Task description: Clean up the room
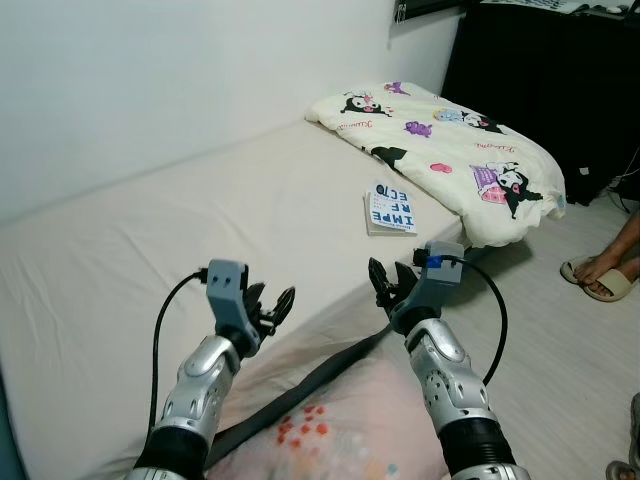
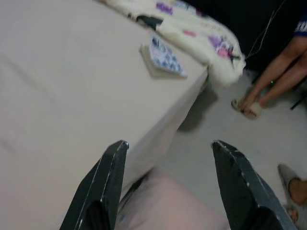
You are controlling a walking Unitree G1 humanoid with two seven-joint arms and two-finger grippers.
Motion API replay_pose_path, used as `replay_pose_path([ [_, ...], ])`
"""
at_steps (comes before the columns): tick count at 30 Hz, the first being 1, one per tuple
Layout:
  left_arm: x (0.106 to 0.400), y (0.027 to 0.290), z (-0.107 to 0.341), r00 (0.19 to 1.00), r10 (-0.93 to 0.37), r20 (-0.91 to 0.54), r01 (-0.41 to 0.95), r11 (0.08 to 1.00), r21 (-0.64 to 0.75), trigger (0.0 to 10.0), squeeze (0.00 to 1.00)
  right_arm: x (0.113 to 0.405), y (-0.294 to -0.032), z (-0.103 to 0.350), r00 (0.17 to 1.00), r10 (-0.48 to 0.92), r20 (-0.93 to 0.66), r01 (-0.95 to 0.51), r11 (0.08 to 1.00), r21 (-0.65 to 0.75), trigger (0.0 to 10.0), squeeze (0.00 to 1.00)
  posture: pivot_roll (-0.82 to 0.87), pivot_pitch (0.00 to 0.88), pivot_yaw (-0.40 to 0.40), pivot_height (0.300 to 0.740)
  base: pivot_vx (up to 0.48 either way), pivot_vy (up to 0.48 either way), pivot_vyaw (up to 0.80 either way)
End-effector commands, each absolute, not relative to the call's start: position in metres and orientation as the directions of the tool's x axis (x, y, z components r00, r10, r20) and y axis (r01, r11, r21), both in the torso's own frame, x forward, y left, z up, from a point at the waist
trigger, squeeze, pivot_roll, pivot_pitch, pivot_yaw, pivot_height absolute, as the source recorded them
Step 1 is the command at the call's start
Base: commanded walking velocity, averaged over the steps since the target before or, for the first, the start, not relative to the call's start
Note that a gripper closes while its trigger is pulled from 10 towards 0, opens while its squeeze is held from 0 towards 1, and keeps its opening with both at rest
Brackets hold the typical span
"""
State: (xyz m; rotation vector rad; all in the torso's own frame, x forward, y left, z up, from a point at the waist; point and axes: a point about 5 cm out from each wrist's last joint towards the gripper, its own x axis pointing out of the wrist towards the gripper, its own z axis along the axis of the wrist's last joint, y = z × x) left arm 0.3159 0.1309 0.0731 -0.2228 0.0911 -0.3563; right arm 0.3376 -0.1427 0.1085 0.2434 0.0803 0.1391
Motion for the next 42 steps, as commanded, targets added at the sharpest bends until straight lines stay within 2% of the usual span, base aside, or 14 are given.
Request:
replay_pose_path([
  [1,0.307,0.141,0.054,0.921,-0.361,-0.149,0.328,0.922,-0.207,10.0,0.0,0.334,-0.138,0.089,0.963,0.185,-0.198,-0.147,0.97,0.192,10.0,0.0,-0.07,0.089,0.038,0.74,0.0,0.0,0.0],
  [2,0.302,0.145,0.043,0.909,-0.36,-0.211,0.329,0.929,-0.171,10.0,0.0,0.331,-0.135,0.076,0.931,0.217,-0.294,-0.181,0.973,0.144,10.0,0.0,-0.07,0.088,0.037,0.74,0.0,0.0,0.0],
  [4,0.302,0.145,0.043,0.909,-0.36,-0.211,0.329,0.929,-0.171,10.0,0.0,0.331,-0.135,0.076,0.931,0.217,-0.294,-0.181,0.973,0.144,10.0,0.0,-0.07,0.088,0.037,0.74,0.0,0.0,0.0],
  [6,0.282,0.166,0.006,0.852,-0.276,-0.444,0.279,0.958,-0.06,10.0,0.0,0.317,-0.132,0.047,0.841,0.266,-0.471,-0.26,0.962,0.08,10.0,0.0,-0.06,0.089,0.032,0.74,0.0,0.0,0.0],
  [10,0.255,0.188,-0.026,0.766,-0.18,-0.618,0.235,0.972,0.008,10.0,0.0,0.304,-0.136,0.025,0.776,0.258,-0.575,-0.279,0.959,0.053,10.0,0.0,-0.06,0.087,0.032,0.74,0.0,0.0,0.0],
  [12,0.255,0.188,-0.026,0.766,-0.18,-0.618,0.235,0.972,0.008,10.0,0.0,0.304,-0.136,0.025,0.776,0.258,-0.575,-0.279,0.959,0.053,10.0,0.0,-0.06,0.087,0.032,0.74,0.0,0.0,0.0],
  [15,0.213,0.207,-0.06,0.652,-0.062,-0.756,0.109,0.994,0.012,10.0,0.0,0.278,-0.162,-0.016,0.705,0.122,-0.699,-0.19,0.982,-0.02,10.0,0.0,-0.06,0.083,0.028,0.74,0.0,0.0,0.0],
  [17,0.213,0.207,-0.06,0.652,-0.062,-0.756,0.109,0.994,0.012,10.0,0.0,0.278,-0.162,-0.016,0.705,0.122,-0.699,-0.19,0.982,-0.02,10.0,0.0,-0.06,0.083,0.028,0.74,0.0,0.0,0.0],
  [18,0.197,0.209,-0.071,0.608,-0.029,-0.794,0.058,0.998,0.008,10.0,0.0,0.254,-0.179,-0.038,0.647,0.054,-0.761,-0.149,0.987,-0.057,10.0,0.0,-0.06,0.084,0.024,0.74,0.0,0.0,0.0],
  [21,0.192,0.209,-0.074,0.592,-0.019,-0.806,0.041,0.999,0.007,10.0,0.0,0.244,-0.185,-0.046,0.624,0.038,-0.781,-0.133,0.989,-0.058,10.0,0.0,-0.06,0.083,0.023,0.74,0.0,0.0,0.0],
  [22,0.184,0.211,-0.079,0.56,0.015,-0.828,-0.026,1.0,0.001,10.0,0.0,0.223,-0.198,-0.059,0.577,-0.009,-0.816,-0.098,0.992,-0.08,10.0,0.0,-0.06,0.086,0.021,0.74,0.0,0.0,0.0],
  [25,0.174,0.211,-0.084,0.527,0.029,-0.849,-0.049,0.999,0.003,10.0,0.0,0.2,-0.21,-0.071,0.531,-0.058,-0.845,-0.045,0.994,-0.096,10.0,0.0,-0.07,0.072,0.019,0.74,0.0,0.0,0.0],
  [36,0.136,0.217,-0.1,0.398,0.094,-0.913,-0.049,0.995,0.082,10.0,0.0,0.138,-0.228,-0.097,0.39,-0.14,-0.91,0.143,0.986,-0.091,10.0,0.0,-0.08,0.057,0.031,0.74,0.0,0.0,0.0],
  [42,0.131,0.219,-0.101,0.385,0.102,-0.917,-0.049,0.995,0.09,10.0,0.0,0.115,-0.234,-0.102,0.342,-0.153,-0.927,0.127,0.985,-0.116,10.0,0.0,-0.08,0.051,0.03,0.74,0.0,0.0,0.0],
])
